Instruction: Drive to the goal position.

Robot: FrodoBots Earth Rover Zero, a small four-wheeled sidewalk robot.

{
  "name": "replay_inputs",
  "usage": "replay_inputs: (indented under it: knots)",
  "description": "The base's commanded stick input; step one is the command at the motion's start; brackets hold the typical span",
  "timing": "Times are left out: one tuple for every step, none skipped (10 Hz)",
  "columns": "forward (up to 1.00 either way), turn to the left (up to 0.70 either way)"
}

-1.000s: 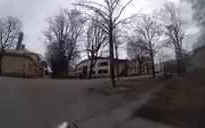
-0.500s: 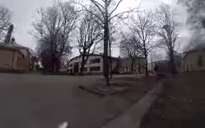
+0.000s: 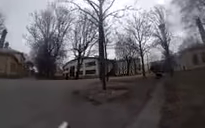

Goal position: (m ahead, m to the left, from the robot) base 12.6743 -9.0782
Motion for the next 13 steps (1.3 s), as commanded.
replay_inputs:
  knots:
    - [1.0,-0.4]
    - [1.0,-0.4]
    - [1.0,-0.4]
    - [1.0,-0.4]
    - [1.0,-0.4]
    - [1.0,-0.4]
    - [1.0,-0.4]
    - [1.0,-0.4]
    - [1.0,-0.4]
    - [1.0,-0.4]
    - [1.0,-0.4]
    - [1.0,-0.4]
    - [1.0,-0.4]
